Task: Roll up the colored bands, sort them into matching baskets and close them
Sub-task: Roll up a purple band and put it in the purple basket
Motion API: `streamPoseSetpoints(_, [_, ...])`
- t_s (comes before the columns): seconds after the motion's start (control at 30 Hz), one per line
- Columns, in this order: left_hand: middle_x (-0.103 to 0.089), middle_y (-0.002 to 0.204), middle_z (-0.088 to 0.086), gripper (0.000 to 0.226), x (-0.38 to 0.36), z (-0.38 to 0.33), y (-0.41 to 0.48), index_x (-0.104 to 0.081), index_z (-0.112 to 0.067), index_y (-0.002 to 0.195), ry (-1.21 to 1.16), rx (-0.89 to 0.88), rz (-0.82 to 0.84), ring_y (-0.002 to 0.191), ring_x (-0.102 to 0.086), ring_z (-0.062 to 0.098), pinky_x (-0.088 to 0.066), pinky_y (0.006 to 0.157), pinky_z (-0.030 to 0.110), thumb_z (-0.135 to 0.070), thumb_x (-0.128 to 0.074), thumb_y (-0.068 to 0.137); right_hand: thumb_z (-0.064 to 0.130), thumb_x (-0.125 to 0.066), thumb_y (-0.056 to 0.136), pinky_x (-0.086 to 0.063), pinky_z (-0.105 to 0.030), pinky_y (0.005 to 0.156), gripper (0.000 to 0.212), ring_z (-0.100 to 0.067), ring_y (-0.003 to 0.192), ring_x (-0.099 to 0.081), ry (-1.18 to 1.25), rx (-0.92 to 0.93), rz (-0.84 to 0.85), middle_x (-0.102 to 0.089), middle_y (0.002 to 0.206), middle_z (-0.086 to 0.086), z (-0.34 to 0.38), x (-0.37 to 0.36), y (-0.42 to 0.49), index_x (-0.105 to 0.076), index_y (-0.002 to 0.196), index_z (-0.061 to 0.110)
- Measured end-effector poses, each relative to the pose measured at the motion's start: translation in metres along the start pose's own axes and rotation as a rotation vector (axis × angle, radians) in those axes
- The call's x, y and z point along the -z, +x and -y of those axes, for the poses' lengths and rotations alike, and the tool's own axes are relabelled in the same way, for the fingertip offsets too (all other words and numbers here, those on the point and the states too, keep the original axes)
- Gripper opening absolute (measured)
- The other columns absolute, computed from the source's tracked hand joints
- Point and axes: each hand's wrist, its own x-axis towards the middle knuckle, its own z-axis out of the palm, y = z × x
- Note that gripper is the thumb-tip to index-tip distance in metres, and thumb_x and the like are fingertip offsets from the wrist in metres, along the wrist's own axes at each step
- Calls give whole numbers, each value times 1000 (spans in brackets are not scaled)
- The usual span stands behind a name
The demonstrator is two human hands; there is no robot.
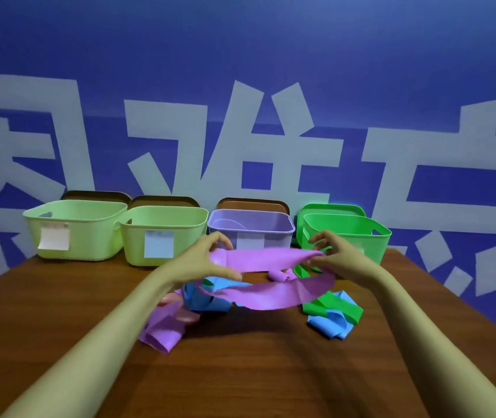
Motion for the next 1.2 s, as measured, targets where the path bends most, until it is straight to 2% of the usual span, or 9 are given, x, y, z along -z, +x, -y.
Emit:
streamPoseSetpoints(0.17, [-42,106,3,34,3,19,13,-58,-34,92,276,-38,108,101,-48,17,-43,92,28,-21,-81,71,19,-85,68,-38,-18,61,46,-12,77,-47,-425,-1,192,-47,91,3,-21,-11,21,-57,104,20])
streamPoseSetpoints(0.3, [-54,98,8,38,-6,16,31,-60,-29,72,87,-42,-171,97,-53,23,-41,87,30,8,-57,80,11,-71,75,-38,-29,75,37,-24,93,-48,-541,69,96,-43,101,-6,-33,-30,41,-55,109,7])
streamPoseSetpoints(0.47, [-63,79,7,28,-10,17,41,-75,-18,72,-302,160,-141,74,-53,15,-41,68,26,1,-58,84,1,-64,77,-39,-35,76,35,-33,96,-55,-525,68,-109,-58,103,-16,-61,-36,53,-52,110,4])
streamPoseSetpoints(0.57, [-65,78,7,21,-6,31,45,-72,-6,93,-348,257,-117,66,-55,12,-44,61,19,5,-58,83,1,-65,81,-51,-37,67,17,-28,72,-63,-266,-154,-246,-64,82,-15,-69,-32,52,-54,92,7])
streamPoseSetpoints(0.73, [-70,81,8,20,2,52,32,-71,-7,87,-91,171,167,75,-64,11,-49,73,24,-10,-81,70,1,-61,86,-55,-21,55,9,-12,55,-65,562,-468,220,-68,71,-9,-65,-15,32,-65,80,5])
streamPoseSetpoints(0.9, [-73,90,14,27,-2,52,17,-78,-8,81,-758,304,117,82,-70,18,-58,75,28,-30,-79,64,18,-93,48,-59,-28,64,35,-14,64,-70,864,-401,354,-72,72,-6,-69,-9,14,-76,76,10])
streamPoseSetpoints(1.03, [-58,123,23,40,-9,47,19,-61,6,116,-1105,518,165,118,-54,34,-42,103,45,-24,-56,89,24,-99,36,-57,-24,58,45,-8,49,-61,1257,-263,321,-65,59,-3,-65,-19,14,-72,68,9])
streamPoseSetpoints(1.13, [-70,89,12,24,-11,31,23,-65,-8,100,-1216,517,53,88,-67,24,-54,82,37,-26,-60,85,25,-92,57,-36,-11,35,38,-3,26,-24,1473,-265,434,-43,38,4,-56,-23,19,-58,55,8])
streamPoseSetpoints(1.2, [-68,72,3,13,-12,22,27,-67,-15,90,-1344,456,-34,65,-68,15,-56,69,33,-24,-57,89,30,-78,75,-27,-14,28,46,-4,26,-18,1262,-370,420,-35,34,4,-47,-25,18,-45,51,9])
